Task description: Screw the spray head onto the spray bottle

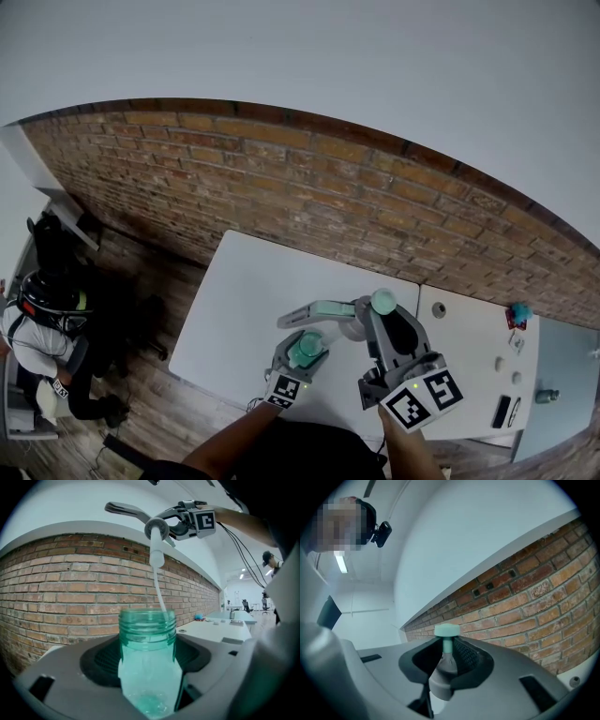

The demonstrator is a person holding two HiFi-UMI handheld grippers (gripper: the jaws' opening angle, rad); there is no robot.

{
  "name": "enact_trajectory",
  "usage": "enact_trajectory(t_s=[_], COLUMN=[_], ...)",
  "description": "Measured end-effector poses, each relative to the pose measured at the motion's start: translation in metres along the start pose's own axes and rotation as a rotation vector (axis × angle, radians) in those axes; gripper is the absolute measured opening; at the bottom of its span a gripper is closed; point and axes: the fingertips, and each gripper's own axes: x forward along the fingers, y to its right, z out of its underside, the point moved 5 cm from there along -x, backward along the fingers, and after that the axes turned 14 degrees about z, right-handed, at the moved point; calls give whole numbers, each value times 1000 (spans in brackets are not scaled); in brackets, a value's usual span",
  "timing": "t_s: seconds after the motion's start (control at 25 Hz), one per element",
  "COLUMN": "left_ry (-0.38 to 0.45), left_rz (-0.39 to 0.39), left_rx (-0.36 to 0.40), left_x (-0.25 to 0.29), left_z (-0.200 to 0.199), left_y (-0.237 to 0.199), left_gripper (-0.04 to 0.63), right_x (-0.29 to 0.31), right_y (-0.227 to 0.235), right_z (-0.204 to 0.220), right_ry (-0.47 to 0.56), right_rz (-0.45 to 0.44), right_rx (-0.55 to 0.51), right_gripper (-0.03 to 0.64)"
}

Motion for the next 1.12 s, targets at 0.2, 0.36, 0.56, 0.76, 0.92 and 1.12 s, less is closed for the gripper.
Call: enact_trajectory(t_s=[0.2, 0.36, 0.56, 0.76, 0.92, 1.12], left_ry=[1, 0, 0, -4, 0, -8], left_rz=[1, 3, -5, -5, -5, -6], left_rx=[1, 3, -4, 7, 9, -8], left_x=[0, 0, 2, 0, 5, 2], left_z=[1, 0, 7, 2, 2, 9], left_y=[0, 0, 3, 1, -3, 2], left_gripper=[322, 322, 322, 322, 322, 322], right_x=[3, 7, 11, 16, 24, 22], right_y=[4, 8, 13, 16, 17, 14], right_z=[22, 34, 44, 59, 68, 80], right_ry=[-42, -65, -73, -111, -132, -134], right_rz=[11, 15, 6, 15, 7, 4], right_rx=[-15, -8, -5, -12, -18, -47], right_gripper=[69, 69, 69, 69, 69, 69])
